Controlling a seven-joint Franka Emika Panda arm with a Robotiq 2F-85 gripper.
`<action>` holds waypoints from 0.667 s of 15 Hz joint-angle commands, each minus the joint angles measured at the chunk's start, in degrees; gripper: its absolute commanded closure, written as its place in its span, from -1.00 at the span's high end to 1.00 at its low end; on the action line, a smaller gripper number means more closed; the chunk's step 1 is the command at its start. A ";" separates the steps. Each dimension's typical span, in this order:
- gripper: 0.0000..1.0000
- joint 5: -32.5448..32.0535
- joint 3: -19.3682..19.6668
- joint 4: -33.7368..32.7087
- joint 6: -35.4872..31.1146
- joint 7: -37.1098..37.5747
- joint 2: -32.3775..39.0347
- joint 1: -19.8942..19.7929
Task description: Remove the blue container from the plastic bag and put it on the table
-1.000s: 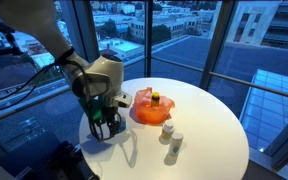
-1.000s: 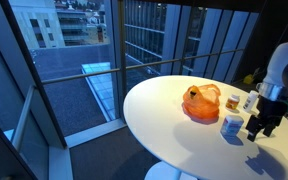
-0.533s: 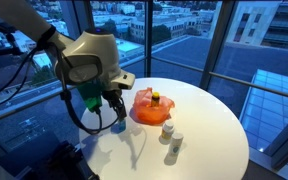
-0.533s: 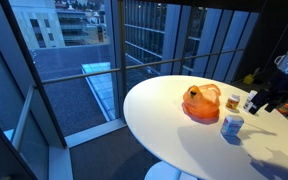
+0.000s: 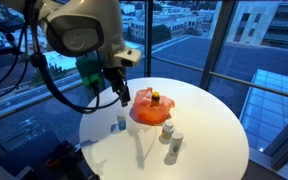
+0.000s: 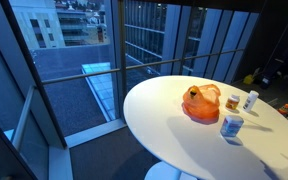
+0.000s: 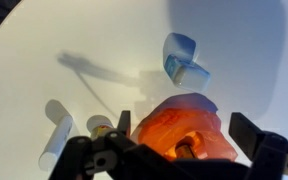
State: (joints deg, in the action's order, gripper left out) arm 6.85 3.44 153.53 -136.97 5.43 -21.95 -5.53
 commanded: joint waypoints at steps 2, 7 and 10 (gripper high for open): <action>1.00 -3.23 -1.25 -9.79 10.88 7.24 1.91 -1.79; 1.00 -4.88 -1.33 -16.49 18.39 10.77 4.01 -1.67; 1.00 -4.05 -0.67 -14.71 17.13 8.93 2.88 -1.00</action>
State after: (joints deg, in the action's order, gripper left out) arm 2.78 2.79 138.85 -119.89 14.38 -19.04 -6.50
